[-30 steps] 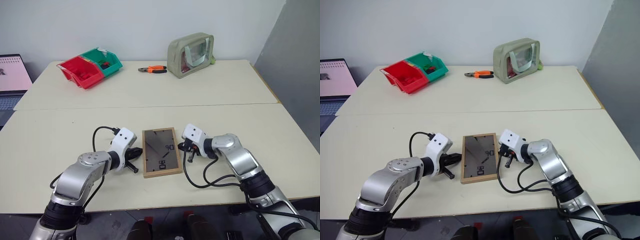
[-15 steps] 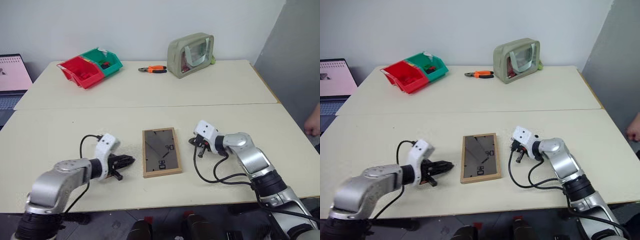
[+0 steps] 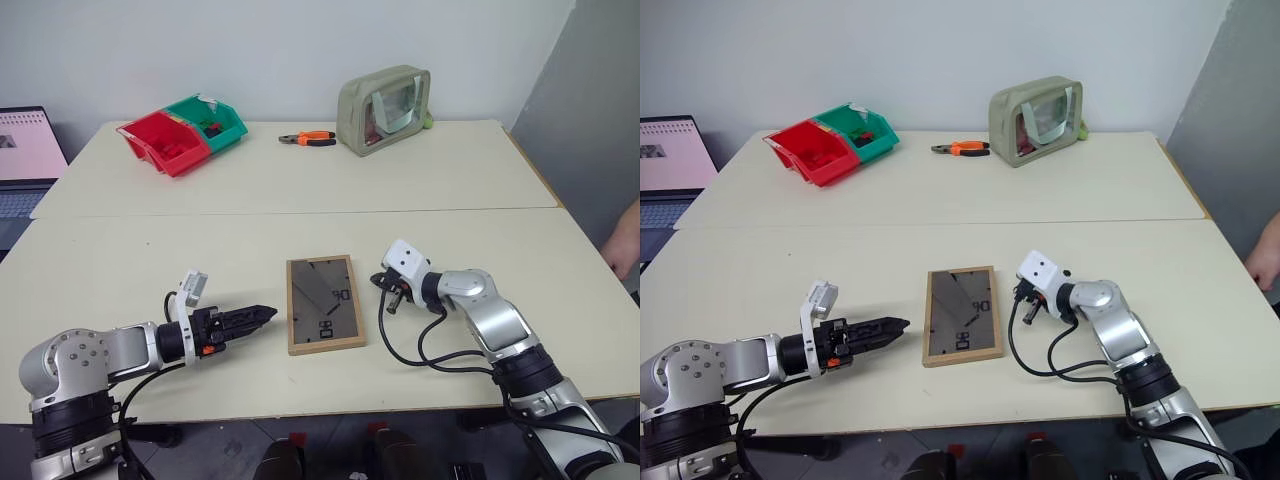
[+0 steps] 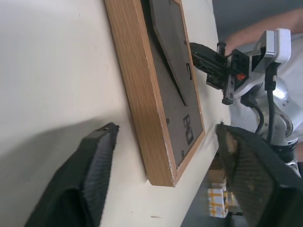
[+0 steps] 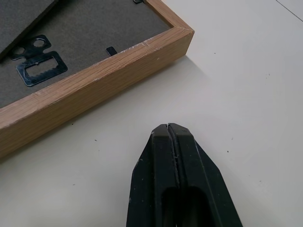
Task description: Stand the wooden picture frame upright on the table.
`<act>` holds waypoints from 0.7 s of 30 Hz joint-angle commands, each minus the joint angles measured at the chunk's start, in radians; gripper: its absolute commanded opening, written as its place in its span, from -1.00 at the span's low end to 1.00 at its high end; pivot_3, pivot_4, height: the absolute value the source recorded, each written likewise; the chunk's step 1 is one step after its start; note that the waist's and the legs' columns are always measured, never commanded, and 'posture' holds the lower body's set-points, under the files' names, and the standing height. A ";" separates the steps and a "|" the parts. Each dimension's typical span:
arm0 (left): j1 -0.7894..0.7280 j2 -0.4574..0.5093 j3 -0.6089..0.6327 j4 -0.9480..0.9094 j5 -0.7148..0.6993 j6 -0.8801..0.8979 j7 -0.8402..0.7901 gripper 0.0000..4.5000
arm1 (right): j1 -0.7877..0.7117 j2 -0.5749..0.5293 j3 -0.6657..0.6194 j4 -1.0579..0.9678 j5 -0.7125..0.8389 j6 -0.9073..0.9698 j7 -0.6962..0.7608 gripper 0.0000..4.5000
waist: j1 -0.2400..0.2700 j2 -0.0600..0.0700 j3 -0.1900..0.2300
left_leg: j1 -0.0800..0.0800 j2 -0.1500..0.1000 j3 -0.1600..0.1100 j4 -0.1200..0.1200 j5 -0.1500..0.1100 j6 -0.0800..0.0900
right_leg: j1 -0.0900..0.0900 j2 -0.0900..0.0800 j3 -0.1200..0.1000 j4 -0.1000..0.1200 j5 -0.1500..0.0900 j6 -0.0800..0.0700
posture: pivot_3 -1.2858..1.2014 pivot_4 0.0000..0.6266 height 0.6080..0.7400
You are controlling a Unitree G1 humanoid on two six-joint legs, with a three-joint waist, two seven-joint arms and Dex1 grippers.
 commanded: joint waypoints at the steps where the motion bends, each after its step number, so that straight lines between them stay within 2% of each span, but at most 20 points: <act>1: 0.003 -0.045 -0.008 0.033 -0.009 0.009 0.038 0.98 | 0.007 0.012 -0.002 -0.038 0.016 0.002 -0.010 -1.00 | 0.000 0.000 0.000 | 0.000 0.000 0.000 0.000 0.000 0.000 | 0.000 0.000 0.000 0.000 0.000 0.000 | 0.03 -0.52 1.00; 10: 0.024 -0.124 -0.120 0.068 0.017 -0.011 0.042 0.98 | -0.007 0.085 0.045 -0.043 0.008 0.026 -0.034 -1.00 | 0.008 0.001 -0.002 | 0.001 -0.001 0.000 0.000 0.000 0.000 | 0.001 -0.001 0.000 0.000 0.000 0.000 | 0.03 -0.52 1.00; 16: 0.027 -0.121 -0.196 0.040 -0.068 0.009 0.017 0.98 | -0.008 0.136 0.039 -0.064 0.020 0.083 -0.062 -1.00 | 0.011 0.003 -0.005 | 0.001 -0.002 0.001 0.000 0.000 0.000 | 0.002 -0.001 0.001 -0.001 0.000 0.001 | 0.03 -0.52 1.00; 21: 0.067 -0.150 -0.194 -0.006 -0.090 0.009 0.061 0.98 | 0.004 0.152 0.032 -0.079 0.015 0.118 -0.092 -1.00 | 0.011 0.003 -0.006 | 0.000 -0.002 0.000 0.000 0.000 0.000 | 0.001 -0.002 0.001 -0.001 0.000 0.001 | 0.03 -0.52 1.00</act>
